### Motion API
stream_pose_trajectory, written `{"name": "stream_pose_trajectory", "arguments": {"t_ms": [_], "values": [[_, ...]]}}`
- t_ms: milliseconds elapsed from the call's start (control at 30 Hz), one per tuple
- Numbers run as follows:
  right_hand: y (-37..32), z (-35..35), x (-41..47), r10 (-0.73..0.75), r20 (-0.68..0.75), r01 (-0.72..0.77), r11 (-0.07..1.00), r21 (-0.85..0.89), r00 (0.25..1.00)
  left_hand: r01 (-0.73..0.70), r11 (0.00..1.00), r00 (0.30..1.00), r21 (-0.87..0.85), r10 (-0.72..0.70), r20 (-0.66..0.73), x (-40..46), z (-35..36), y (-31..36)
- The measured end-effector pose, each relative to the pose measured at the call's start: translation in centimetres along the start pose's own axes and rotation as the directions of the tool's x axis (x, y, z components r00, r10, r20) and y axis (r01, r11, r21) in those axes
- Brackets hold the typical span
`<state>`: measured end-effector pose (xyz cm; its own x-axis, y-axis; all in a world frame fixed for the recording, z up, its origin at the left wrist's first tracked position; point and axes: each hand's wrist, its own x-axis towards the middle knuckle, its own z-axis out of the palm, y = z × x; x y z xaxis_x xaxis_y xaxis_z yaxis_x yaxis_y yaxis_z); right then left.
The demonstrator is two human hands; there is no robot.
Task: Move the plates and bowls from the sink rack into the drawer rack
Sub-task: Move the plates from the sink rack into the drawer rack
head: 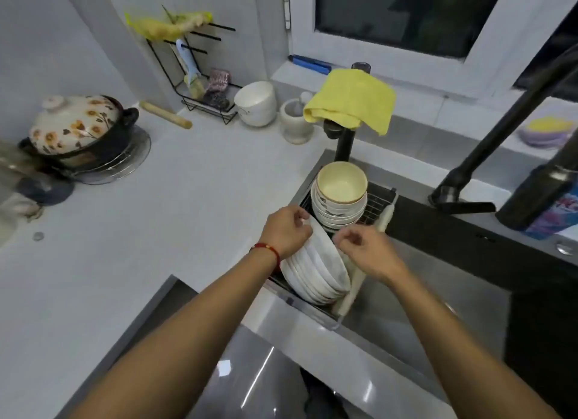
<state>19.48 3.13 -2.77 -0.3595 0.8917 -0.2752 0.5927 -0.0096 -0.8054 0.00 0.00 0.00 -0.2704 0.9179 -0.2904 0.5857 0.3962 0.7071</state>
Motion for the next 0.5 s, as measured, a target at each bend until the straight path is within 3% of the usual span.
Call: {"name": "stream_pose_trajectory", "arguments": {"t_ms": [133,267,400,500], "values": [[0.4,3.3,0.3,0.010,0.234,0.027,0.987,-0.158,0.972,0.083,0.997,0.996,-0.007,-0.082,0.023,1.3,0.8,-0.6],[0.7,4.7,-0.1,-0.051,0.139,0.076,0.981,-0.180,0.989,0.080,0.997,0.996,-0.001,-0.080,0.035,1.6,1.0,-1.4],[0.3,5.3,-1.1,-0.179,0.086,0.198,0.918,-0.344,0.980,0.109,0.992,0.994,-0.059,-0.107,0.027,1.7,1.0,-1.5],[0.1,5.2,-1.8,-0.223,0.011,0.212,0.905,-0.369,0.975,0.132,0.987,0.991,-0.087,-0.131,0.016,1.3,1.1,-1.0]]}}
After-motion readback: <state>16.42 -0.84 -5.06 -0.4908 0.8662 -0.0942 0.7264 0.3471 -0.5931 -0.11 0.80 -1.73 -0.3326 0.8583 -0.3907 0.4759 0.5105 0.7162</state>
